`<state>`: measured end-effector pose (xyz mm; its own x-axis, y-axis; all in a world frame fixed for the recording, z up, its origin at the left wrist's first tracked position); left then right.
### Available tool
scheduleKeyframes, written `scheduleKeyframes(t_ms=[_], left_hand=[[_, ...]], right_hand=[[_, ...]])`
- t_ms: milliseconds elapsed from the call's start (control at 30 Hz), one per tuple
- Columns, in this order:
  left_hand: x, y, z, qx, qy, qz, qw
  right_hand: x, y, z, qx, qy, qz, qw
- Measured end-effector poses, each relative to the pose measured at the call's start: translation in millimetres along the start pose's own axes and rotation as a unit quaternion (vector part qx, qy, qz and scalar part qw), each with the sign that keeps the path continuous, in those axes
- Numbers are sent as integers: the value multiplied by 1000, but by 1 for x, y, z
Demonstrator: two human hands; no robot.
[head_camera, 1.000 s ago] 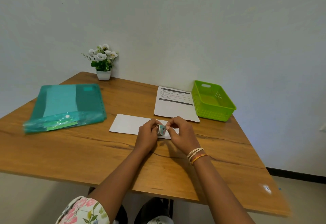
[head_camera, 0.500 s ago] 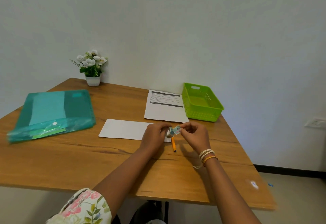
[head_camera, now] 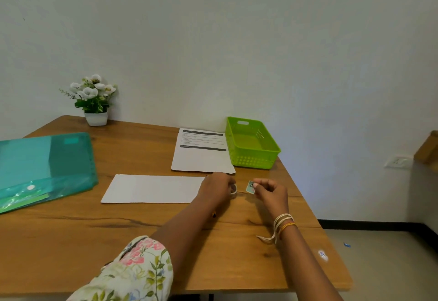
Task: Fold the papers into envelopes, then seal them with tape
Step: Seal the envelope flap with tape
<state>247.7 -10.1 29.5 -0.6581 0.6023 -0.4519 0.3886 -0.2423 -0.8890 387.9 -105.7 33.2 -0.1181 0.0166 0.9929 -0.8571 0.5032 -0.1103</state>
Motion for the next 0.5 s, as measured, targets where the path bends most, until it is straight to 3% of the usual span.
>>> scheduleKeyframes(t_ms=[167, 267, 333, 500], left_hand=[[14, -17, 17, -79, 25, 60, 995], [46, -32, 36, -120, -2, 36, 992], [70, -36, 49, -121, -29, 12, 992], [104, -33, 68, -64, -62, -9, 996]], right_hand=[[6, 14, -1, 25, -7, -21, 999], [14, 36, -2, 46, -16, -26, 998], [17, 54, -3, 55, -20, -16, 998], [19, 103, -14, 104, -49, 140, 983]])
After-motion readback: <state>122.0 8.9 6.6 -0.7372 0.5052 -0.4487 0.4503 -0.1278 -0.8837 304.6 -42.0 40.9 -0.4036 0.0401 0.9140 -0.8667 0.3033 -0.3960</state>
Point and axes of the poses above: each hand's wrist, its own z-axis away from the middle knuckle, its own y-axis out of the palm, x = y × z, the point moved 3 cm from there along -z, towards the middle knuckle, and after that the axes turned 10 degrees about x, right-handed, at the moved point
